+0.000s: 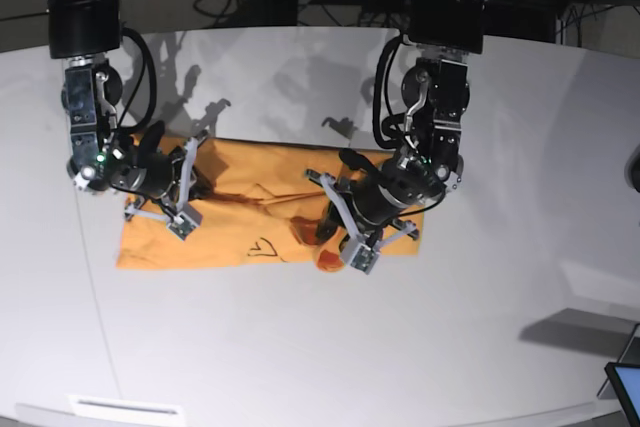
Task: Fold the T-shirt properly
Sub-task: 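Fold the held end with the left gripper toward the right gripper, then lower the folded end onto the strip and open the left gripper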
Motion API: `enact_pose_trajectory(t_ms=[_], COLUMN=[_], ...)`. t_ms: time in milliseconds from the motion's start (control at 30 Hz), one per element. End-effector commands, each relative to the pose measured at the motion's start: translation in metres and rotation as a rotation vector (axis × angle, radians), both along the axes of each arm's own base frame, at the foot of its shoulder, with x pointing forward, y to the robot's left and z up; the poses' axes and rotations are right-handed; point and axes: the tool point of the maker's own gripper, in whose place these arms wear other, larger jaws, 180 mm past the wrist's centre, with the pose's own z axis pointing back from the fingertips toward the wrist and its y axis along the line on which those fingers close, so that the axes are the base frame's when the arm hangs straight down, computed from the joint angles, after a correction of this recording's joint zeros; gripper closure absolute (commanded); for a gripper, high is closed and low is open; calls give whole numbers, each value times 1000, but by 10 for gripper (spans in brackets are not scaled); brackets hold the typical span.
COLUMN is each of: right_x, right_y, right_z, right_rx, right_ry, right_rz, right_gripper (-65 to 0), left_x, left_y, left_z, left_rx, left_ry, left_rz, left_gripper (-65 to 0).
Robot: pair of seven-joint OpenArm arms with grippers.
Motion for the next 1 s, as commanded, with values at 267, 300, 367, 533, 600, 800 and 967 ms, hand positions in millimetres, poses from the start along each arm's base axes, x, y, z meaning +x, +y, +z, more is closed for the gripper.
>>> enact_pose_trajectory(t_ms=[267,300,367,533,600,800,967], right_x=[-30,-30,-34,-36,-36,-36,-36], right_y=[-37,-37,-37,-38,-38,-38,-38], right_z=[-33,-33,-36,-37,-37,-37,-37], right_rx=[-211,-211,-211,-213,-213,-213,-213], right_ry=[146,146,155,160,160,160,160], right_rz=[2,2,2,4,4,4,4], right_gripper=[-3,-3,-3,-3,-3,-3,-3], left_x=[-1,-1,-1,0,0,-2,2], left_y=[-54,-60,-66,-66,-65,-66,-71], left_z=[4,4,2,-2,-2,-2,18], left_rx=[-70,-83,-97,-93,-92,-89,-110], left_ry=[-33,-32,-22,-12,-13,-15,-65], left_rz=[-106,-110,-112,-113,-112,-117,-125], left_gripper=[0,0,0,0,-30,-254,-267])
